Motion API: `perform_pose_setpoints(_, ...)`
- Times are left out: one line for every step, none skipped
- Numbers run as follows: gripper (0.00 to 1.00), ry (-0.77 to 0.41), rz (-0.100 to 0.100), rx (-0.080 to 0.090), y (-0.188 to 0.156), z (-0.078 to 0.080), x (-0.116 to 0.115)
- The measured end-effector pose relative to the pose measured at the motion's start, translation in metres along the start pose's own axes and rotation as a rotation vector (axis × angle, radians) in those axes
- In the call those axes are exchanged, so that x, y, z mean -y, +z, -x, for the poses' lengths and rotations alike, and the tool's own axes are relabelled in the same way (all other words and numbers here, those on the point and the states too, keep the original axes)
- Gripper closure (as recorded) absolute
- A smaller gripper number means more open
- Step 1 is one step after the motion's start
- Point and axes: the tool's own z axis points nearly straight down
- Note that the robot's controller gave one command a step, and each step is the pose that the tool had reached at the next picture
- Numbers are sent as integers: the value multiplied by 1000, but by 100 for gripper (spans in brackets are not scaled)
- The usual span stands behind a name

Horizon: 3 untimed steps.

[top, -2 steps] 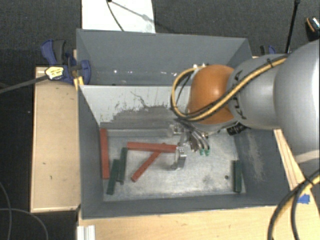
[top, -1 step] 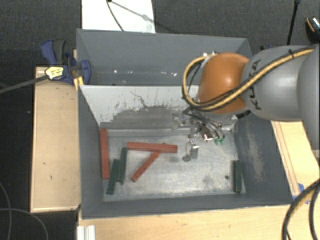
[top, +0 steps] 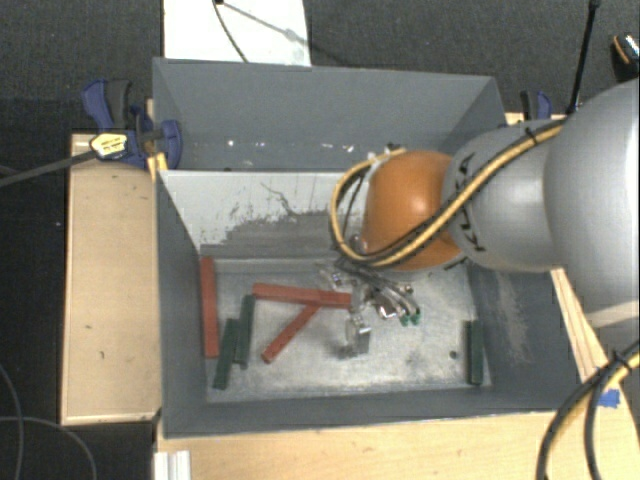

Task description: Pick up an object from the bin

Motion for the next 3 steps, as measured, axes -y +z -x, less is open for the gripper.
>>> perform_pose_setpoints(100, 4, -3, 10, -4, 3, 3)
perform_pose_setpoints(100, -9, -5, 13, -185, 0, 17)
perform_pose_setpoints(0, -9, -3, 4, -180, -1, 16)
